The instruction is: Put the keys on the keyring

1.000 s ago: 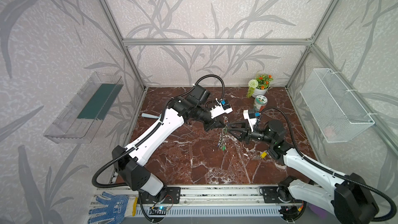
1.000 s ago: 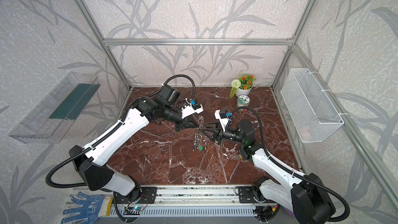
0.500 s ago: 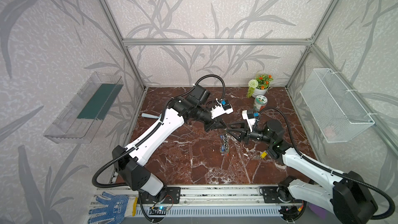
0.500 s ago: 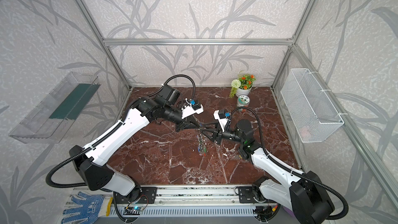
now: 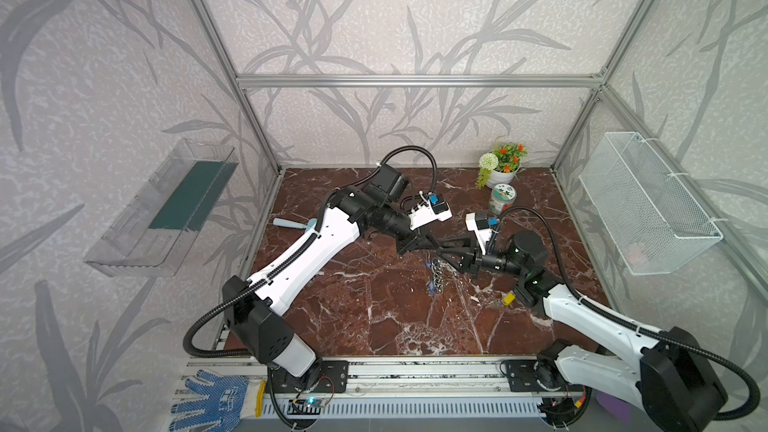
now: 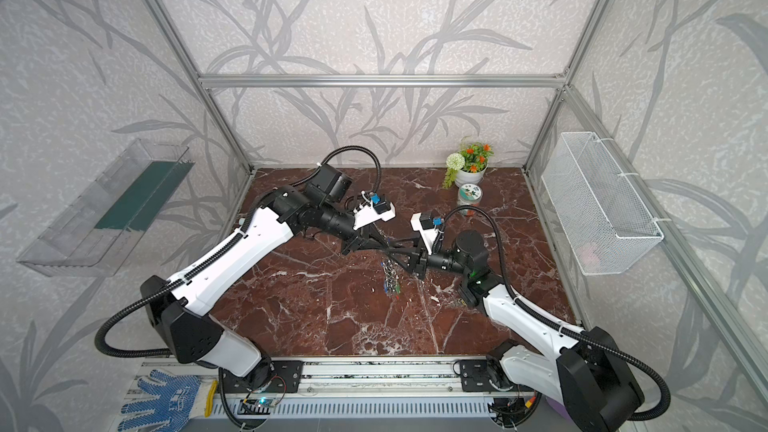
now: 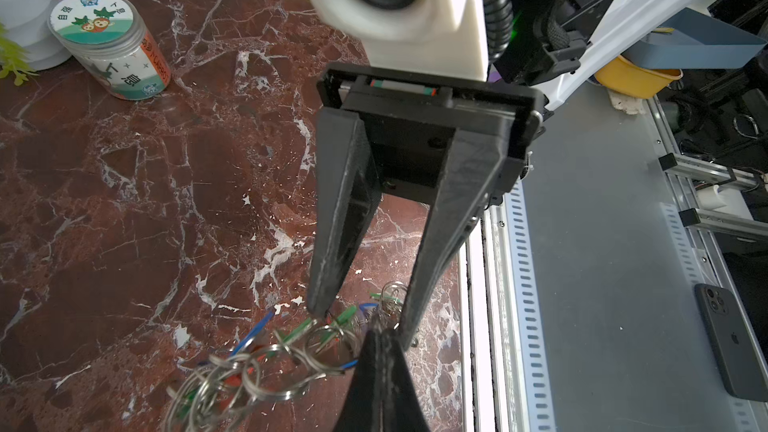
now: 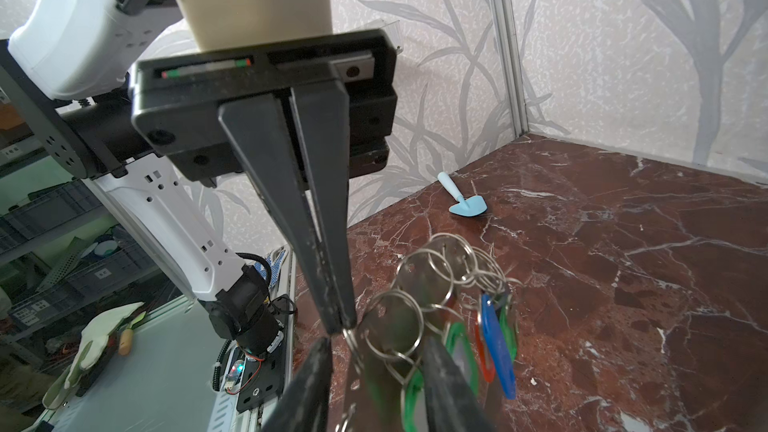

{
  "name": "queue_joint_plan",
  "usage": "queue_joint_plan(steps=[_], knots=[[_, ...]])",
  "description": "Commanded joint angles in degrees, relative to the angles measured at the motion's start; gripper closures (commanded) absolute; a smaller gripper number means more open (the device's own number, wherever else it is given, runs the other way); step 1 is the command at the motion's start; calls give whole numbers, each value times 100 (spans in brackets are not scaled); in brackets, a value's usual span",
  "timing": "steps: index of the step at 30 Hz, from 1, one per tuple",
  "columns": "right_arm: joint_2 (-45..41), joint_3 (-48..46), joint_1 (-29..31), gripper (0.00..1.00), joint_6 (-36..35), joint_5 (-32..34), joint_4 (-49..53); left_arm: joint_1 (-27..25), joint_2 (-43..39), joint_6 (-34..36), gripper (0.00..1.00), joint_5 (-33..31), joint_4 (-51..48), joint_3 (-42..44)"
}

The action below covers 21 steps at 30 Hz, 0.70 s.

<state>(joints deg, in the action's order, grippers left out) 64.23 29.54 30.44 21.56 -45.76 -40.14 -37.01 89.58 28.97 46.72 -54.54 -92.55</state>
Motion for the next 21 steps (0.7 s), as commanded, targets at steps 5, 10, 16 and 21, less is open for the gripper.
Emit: queue_joint_plan(steps=[5,10,16,21], knots=[[90,183,33,71,89,-117,-368,-25,112,255,100,344,-56,-210],[120,153,39,84,109,-124,-411,-18,170,280,100,363,-91,-202],[160,116,40,100,158,-140,-477,-3,193,232,100,537,-93,-245],[160,87,41,100,174,-153,-507,82,148,85,100,709,-4,-241]])
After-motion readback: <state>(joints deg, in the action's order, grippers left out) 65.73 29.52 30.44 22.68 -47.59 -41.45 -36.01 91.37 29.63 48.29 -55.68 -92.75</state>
